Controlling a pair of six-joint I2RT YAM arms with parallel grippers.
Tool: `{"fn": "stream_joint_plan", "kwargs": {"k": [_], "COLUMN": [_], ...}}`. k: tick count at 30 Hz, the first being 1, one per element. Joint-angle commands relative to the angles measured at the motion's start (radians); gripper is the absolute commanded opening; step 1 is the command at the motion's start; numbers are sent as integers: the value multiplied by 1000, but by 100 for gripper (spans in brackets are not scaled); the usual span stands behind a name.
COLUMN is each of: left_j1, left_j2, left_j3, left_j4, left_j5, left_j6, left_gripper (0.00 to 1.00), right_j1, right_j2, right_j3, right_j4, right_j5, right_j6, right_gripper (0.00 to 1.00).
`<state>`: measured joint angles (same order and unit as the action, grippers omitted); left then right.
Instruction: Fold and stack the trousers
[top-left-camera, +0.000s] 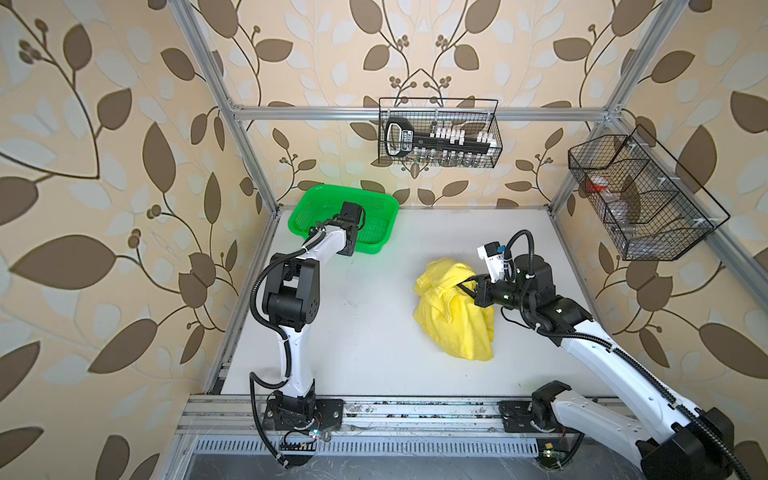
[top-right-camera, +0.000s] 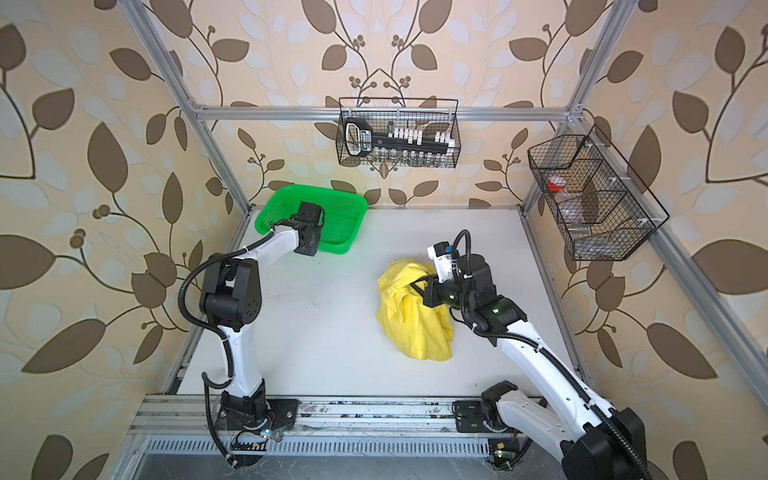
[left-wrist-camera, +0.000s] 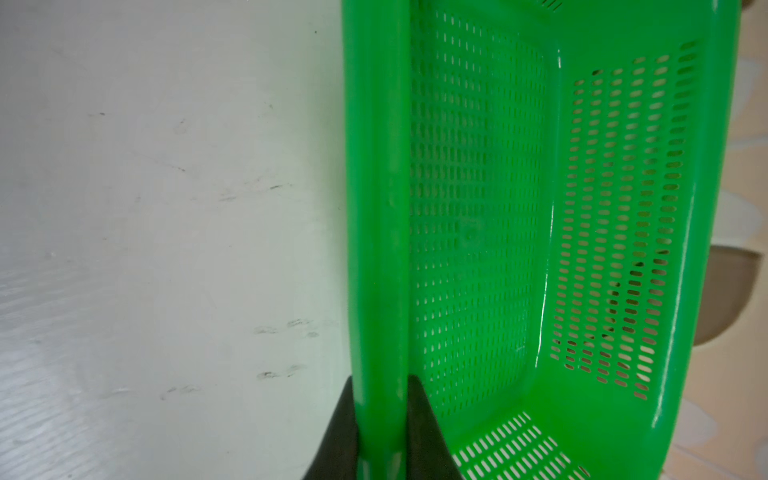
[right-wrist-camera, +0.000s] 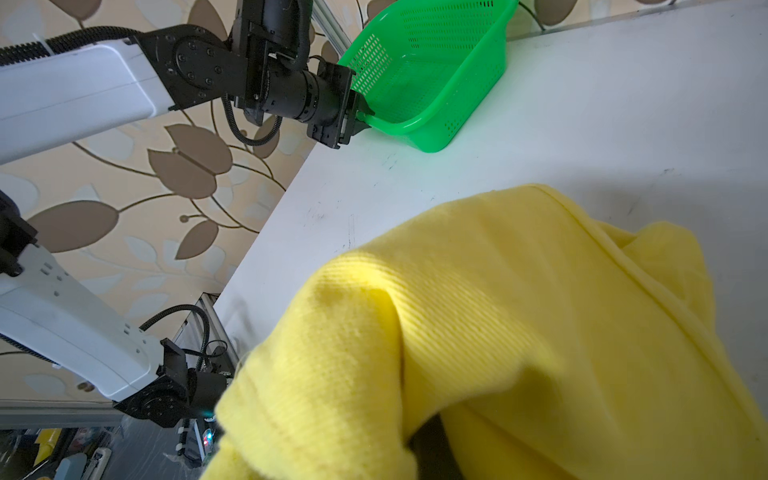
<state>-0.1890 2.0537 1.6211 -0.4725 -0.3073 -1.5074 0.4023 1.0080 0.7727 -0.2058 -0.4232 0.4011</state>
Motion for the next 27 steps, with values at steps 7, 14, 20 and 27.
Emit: {"fn": "stream_joint_plan", "kwargs": {"k": [7,14,20,27], "left_j1": [8,12,8,-62], "left_j2": [-6,-140,-268,-484], "left_j3": [22,-76,-183,-392], "left_j4": [83,111,106,-19], "left_j5": [39,105,232,340], "left_j6": [42,114,235,460], "left_gripper": [46,72,98,99], "right_j1": [69,111,66,-75], "right_j2": [102,156,99,-80], "right_j3": [-42,-54,-10,-41], "right_j4": [183,191,21,-170], "right_j5": [-34,-45,-44,2], "right_j6": [-47,-105,-222,-268], "right_gripper": [15,42,59,66]}}
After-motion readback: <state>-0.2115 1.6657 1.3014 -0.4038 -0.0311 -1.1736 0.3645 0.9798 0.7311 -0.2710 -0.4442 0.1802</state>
